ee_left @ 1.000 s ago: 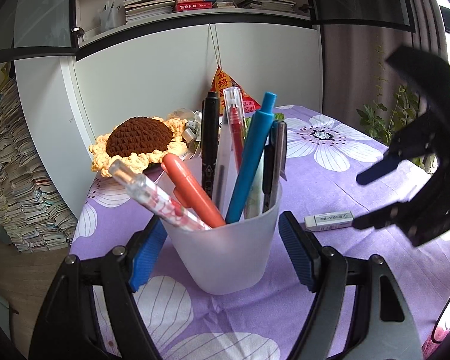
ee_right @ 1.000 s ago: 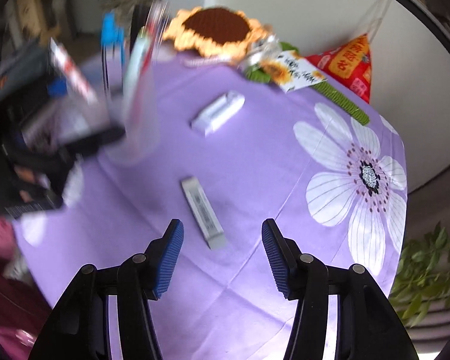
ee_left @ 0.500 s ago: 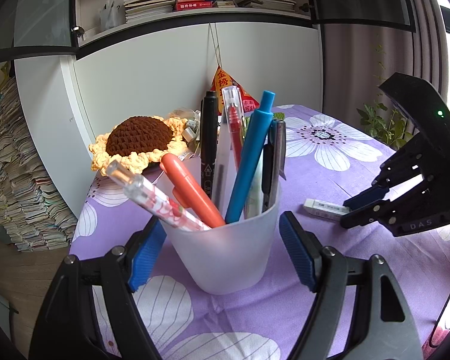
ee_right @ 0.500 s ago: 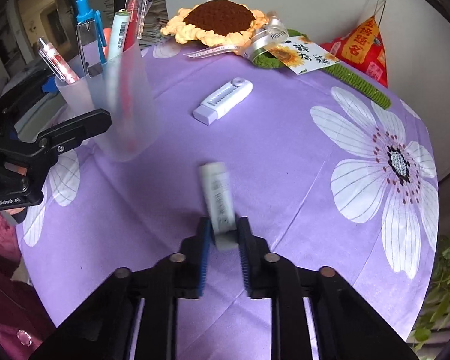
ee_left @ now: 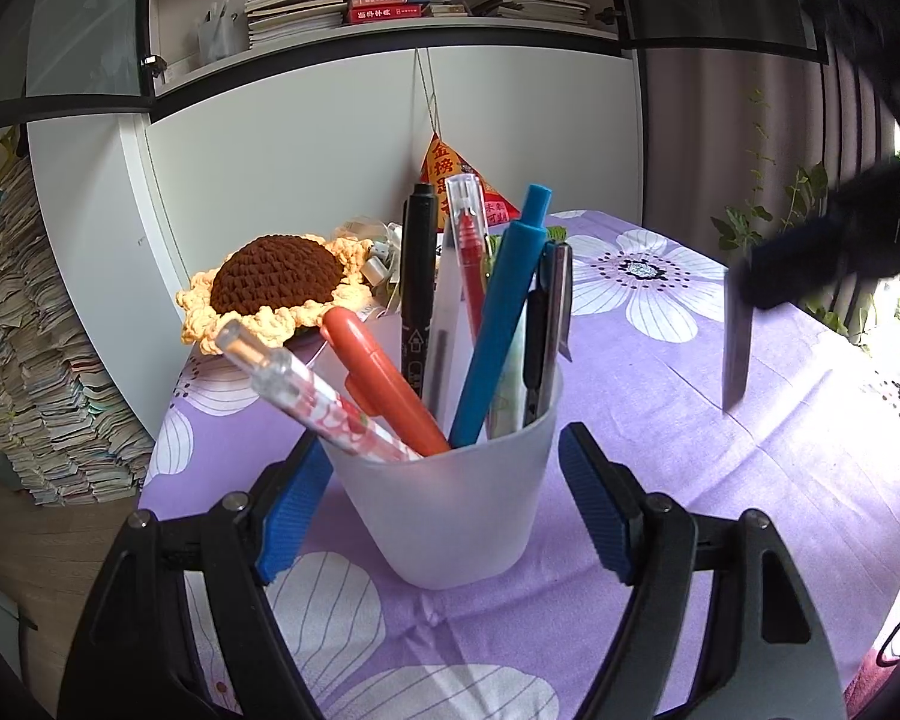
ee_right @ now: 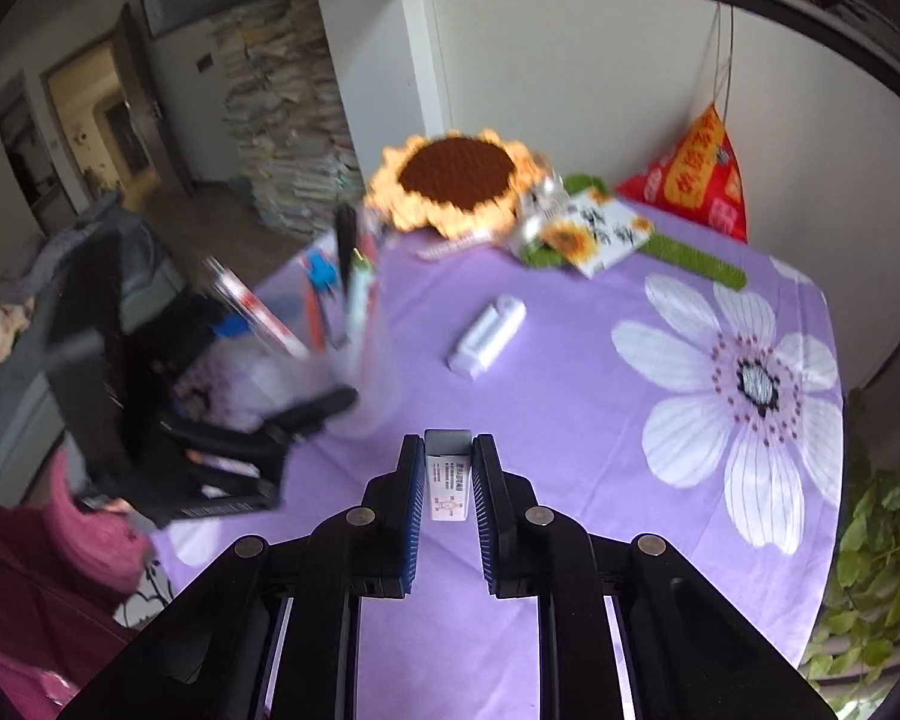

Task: Organize stationery
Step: 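Carry the white eraser over the cup, drop it in and release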

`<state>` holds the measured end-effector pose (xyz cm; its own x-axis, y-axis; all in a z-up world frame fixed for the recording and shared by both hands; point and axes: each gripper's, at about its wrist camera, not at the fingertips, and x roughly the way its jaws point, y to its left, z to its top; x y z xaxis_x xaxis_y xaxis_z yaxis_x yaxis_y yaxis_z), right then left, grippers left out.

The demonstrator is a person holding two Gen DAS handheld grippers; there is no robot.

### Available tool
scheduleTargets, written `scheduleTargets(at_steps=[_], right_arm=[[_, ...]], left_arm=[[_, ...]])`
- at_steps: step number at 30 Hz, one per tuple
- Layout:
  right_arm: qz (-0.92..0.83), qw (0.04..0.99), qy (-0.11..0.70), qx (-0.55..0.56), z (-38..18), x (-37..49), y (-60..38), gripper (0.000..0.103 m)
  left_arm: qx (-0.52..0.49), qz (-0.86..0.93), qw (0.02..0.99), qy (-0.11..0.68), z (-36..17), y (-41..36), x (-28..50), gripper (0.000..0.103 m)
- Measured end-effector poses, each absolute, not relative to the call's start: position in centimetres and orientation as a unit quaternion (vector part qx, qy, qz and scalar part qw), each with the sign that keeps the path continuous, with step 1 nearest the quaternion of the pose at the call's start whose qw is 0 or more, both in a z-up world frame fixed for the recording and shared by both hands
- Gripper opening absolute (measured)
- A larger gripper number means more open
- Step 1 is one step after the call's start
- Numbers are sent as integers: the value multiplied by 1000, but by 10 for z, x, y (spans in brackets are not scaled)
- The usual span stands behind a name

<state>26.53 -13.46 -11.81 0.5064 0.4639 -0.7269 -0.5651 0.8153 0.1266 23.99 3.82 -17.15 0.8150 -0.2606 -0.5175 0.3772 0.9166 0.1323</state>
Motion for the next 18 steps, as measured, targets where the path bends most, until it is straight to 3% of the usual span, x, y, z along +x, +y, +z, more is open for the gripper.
scheduleTargets(at_steps=[8,18], right_arm=[[347,876,332,-52,-52,263,-104,17],[375,855,347,-91,-62,288,-47,17]], left_arm=[[115,-169,946,253,-171,38,239,76],[115,-173,946,250,-171,38,238,76]])
